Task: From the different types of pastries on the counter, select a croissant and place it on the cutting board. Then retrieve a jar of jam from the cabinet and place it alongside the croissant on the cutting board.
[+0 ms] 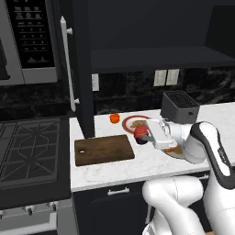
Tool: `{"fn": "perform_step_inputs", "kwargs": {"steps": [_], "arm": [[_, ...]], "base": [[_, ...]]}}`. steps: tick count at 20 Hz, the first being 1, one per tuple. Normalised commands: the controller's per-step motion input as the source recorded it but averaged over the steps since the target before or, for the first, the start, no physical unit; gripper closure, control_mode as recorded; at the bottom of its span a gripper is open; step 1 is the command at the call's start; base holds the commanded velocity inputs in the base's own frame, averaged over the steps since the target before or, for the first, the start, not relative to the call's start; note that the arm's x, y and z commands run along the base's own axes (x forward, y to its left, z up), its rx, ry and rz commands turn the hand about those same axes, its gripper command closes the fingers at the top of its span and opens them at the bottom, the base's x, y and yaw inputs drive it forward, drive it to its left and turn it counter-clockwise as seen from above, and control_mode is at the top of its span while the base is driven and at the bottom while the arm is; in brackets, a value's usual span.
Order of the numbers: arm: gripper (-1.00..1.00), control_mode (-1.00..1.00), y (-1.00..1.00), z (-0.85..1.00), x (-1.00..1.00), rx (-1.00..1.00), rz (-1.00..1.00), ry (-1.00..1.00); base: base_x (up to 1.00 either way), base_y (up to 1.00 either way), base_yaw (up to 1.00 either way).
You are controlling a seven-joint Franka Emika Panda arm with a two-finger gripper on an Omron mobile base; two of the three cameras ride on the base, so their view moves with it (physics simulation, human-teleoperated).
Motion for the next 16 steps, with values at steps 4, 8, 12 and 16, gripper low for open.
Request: {"fn": "perform_step_inputs", "kwargs": {"steps": [4, 8, 12, 16], "arm": [[1.0, -1.0, 0.19, -0.73, 0.61, -0.02, 0.08, 0.0], [1.0, -1.0, 0.22, -0.77, 0.43, -0.09, 0.09, 0.0], [1.0, -1.0, 0.22, -0.7, 0.28, -0.04, 0.1, 0.0], [1.0, -1.0, 0.16, -0.48, 0.26, 0.0, 0.05, 0.0]], "base": [[0.0, 0.0, 0.0], [0.0, 0.0, 0.0], [0.0, 0.0, 0.0], [0.0, 0.0, 0.0]]}}
